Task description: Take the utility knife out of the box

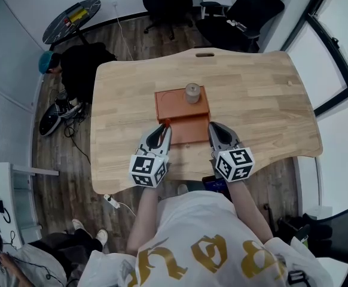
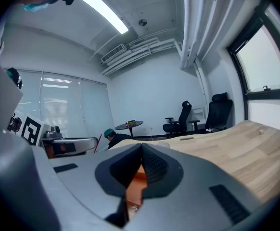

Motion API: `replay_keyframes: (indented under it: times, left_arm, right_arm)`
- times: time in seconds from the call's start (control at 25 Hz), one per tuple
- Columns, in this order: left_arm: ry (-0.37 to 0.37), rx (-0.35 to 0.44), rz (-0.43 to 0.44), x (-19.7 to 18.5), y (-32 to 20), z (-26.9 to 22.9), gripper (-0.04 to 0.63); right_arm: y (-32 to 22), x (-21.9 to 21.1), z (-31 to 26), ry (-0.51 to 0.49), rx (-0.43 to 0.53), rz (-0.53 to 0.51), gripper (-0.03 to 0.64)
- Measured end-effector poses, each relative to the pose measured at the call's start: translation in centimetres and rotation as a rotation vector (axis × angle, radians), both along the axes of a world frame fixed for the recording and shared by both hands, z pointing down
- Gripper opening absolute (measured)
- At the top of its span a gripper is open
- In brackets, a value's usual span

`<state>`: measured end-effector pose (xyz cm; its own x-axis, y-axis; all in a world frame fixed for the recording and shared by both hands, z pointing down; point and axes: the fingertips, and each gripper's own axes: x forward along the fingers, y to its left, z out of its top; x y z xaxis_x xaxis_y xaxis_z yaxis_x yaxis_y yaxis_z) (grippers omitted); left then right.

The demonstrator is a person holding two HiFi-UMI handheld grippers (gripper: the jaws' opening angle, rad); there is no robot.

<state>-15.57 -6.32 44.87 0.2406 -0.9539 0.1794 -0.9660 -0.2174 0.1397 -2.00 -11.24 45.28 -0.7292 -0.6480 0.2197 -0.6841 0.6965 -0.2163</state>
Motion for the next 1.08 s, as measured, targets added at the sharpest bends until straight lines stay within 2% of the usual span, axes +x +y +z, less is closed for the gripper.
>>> replay_keyframes:
  times: [0.44,1.08]
  left_arm:
    - [0.000,-0.006,-0.009,0.1,0.7,0.2,0.055]
    - [-0.013,-0.015,0.035,1.6,-1.2,0.3,0.055]
  right_arm:
    - [0.6,0.5,0.5,0.005,-0.009,-0.007,0.011]
    - [-0.8,1.8,0.7,-0.022,-0.015,0.013,0.011]
